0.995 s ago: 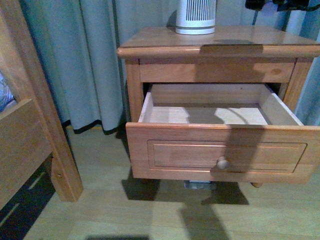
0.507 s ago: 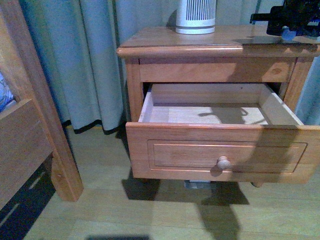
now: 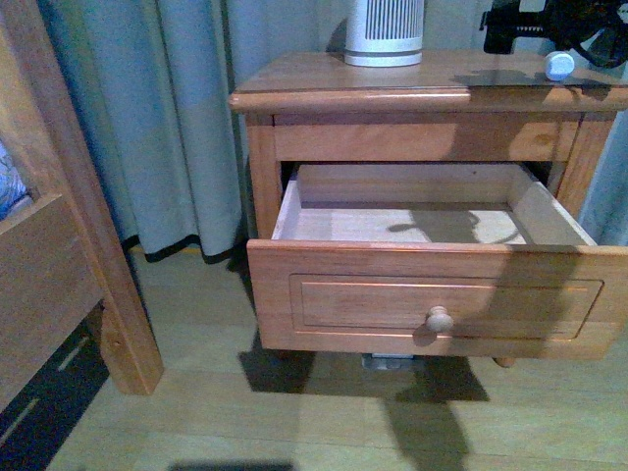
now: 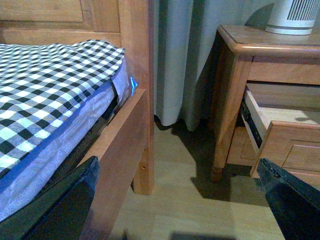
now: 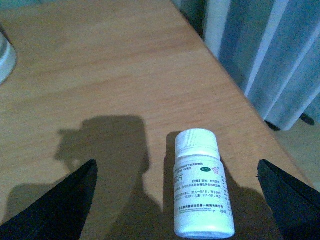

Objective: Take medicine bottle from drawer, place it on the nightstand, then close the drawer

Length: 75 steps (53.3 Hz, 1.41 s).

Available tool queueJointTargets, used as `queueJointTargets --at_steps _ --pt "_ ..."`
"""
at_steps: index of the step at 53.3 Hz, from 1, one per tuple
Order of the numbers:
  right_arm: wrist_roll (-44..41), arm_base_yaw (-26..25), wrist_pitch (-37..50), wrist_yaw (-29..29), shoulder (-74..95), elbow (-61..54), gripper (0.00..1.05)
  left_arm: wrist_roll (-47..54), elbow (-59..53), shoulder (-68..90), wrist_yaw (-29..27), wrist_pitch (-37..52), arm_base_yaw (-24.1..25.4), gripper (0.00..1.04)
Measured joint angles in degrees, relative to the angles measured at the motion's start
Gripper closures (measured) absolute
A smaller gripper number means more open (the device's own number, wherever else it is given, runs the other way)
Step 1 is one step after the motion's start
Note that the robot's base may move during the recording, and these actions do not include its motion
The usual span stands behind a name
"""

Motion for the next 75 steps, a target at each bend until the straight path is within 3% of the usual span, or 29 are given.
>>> queueJointTargets --at_steps 12,29,44,59,75 --pt "-1.9 0.4 15.1 0.2 -20.6 -24.1 0.07 0.0 0.0 0.0 0.0 0.0 0.0 0.07" --pt "-1.9 0.6 32.2 -5.3 -53.0 -70.9 0.07 0.0 0.0 0.0 0.0 0.0 0.0 0.07" --pt "1.0 3.1 42.7 -6.7 -62.8 -102.9 0.07 0.0 0.0 0.0 0.0 0.0 0.0 0.07" --pt "3.2 3.5 58.1 -6.0 -50.9 -108.9 0.07 0.0 0.0 0.0 0.0 0.0 0.0 0.07" --pt "4.2 3.3 66.7 -7.0 -31.5 -101.3 0.07 0.0 0.0 0.0 0.0 0.0 0.0 0.07"
